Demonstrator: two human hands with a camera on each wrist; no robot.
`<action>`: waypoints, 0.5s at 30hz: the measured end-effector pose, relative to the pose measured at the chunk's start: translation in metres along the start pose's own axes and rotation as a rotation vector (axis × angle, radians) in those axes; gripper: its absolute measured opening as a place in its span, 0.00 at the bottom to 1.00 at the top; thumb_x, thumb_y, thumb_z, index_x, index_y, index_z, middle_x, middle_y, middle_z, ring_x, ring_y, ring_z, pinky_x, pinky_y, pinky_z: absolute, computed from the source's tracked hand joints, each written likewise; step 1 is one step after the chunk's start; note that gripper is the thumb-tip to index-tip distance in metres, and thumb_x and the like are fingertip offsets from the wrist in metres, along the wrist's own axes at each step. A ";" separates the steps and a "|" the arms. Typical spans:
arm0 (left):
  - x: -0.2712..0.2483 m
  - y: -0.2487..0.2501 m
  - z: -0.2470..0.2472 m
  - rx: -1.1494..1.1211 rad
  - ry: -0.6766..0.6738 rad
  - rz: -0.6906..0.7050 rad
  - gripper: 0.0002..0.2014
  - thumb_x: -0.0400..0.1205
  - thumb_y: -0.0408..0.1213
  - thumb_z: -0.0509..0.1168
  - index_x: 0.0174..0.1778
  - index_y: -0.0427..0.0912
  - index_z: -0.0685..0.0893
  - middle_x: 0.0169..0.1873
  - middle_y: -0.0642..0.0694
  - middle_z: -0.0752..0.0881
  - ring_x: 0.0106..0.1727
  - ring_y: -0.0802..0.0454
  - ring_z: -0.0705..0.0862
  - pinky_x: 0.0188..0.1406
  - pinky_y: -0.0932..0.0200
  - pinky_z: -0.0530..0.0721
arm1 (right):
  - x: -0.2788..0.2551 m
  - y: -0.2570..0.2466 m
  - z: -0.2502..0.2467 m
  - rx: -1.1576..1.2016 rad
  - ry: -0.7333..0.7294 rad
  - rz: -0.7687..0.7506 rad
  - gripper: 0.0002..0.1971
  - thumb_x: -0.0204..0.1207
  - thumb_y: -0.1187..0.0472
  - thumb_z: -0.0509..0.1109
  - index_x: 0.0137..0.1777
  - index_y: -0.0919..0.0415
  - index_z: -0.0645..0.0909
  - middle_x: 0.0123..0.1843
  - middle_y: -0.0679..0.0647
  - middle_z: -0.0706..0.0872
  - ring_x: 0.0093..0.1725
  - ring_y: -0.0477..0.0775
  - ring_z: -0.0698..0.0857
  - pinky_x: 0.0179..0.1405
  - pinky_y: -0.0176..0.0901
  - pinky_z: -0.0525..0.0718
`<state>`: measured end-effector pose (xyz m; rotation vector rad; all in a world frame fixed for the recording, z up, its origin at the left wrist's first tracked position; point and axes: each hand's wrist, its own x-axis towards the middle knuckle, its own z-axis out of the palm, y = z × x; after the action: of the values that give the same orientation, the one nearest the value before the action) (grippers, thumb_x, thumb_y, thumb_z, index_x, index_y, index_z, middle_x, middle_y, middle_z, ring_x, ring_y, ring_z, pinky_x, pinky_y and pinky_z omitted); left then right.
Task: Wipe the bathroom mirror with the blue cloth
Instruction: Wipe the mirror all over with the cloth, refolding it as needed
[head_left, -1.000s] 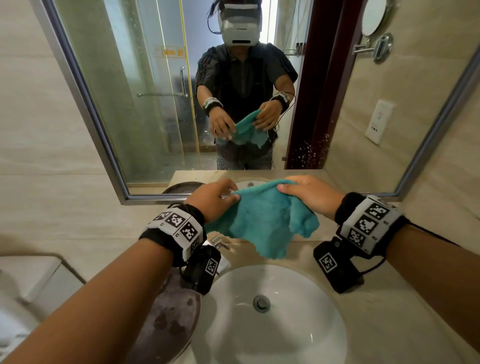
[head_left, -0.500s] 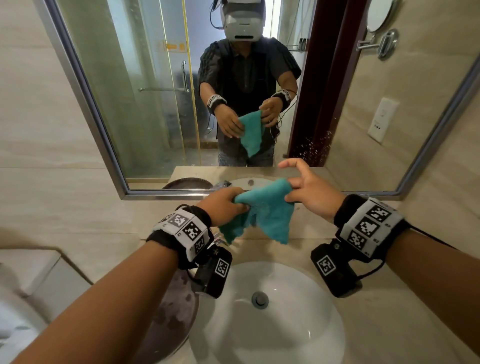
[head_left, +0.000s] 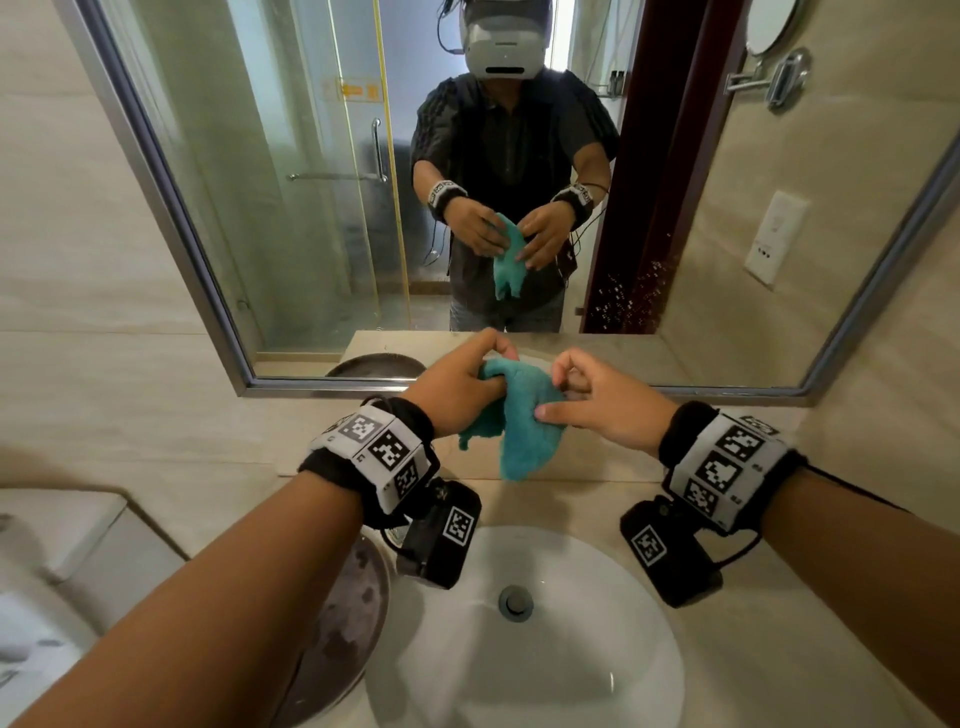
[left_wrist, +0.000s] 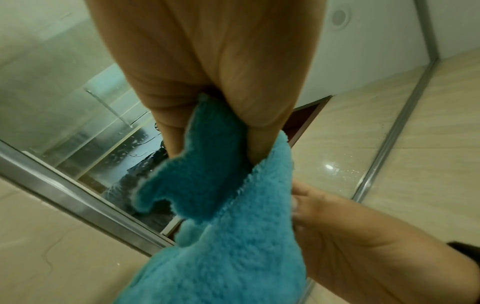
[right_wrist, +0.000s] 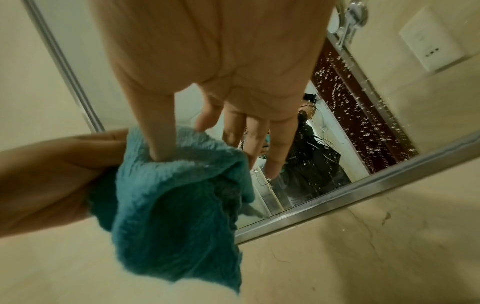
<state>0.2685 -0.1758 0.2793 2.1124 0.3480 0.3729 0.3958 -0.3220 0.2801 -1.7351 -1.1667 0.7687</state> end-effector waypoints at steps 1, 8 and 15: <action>0.001 0.002 0.004 -0.001 -0.008 0.006 0.09 0.83 0.31 0.61 0.48 0.53 0.75 0.39 0.46 0.83 0.39 0.50 0.82 0.38 0.54 0.84 | 0.002 0.003 -0.001 -0.015 0.009 0.009 0.17 0.71 0.64 0.75 0.48 0.56 0.67 0.49 0.62 0.86 0.46 0.61 0.86 0.46 0.47 0.87; 0.008 0.009 0.020 -0.011 -0.056 -0.101 0.07 0.82 0.32 0.62 0.53 0.46 0.81 0.50 0.46 0.85 0.48 0.49 0.85 0.45 0.59 0.85 | 0.014 0.031 -0.024 -0.312 0.244 0.033 0.11 0.73 0.59 0.74 0.46 0.54 0.72 0.37 0.46 0.80 0.36 0.46 0.79 0.28 0.35 0.71; 0.024 0.003 0.029 -0.075 0.115 -0.188 0.13 0.77 0.40 0.72 0.55 0.50 0.79 0.48 0.46 0.83 0.46 0.50 0.85 0.45 0.51 0.88 | 0.027 0.041 -0.029 -0.287 0.239 -0.042 0.06 0.78 0.59 0.68 0.47 0.57 0.72 0.39 0.52 0.80 0.38 0.50 0.79 0.32 0.40 0.75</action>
<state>0.3018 -0.1903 0.2694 1.9707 0.5857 0.3910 0.4466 -0.3130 0.2544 -1.9679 -1.1867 0.3677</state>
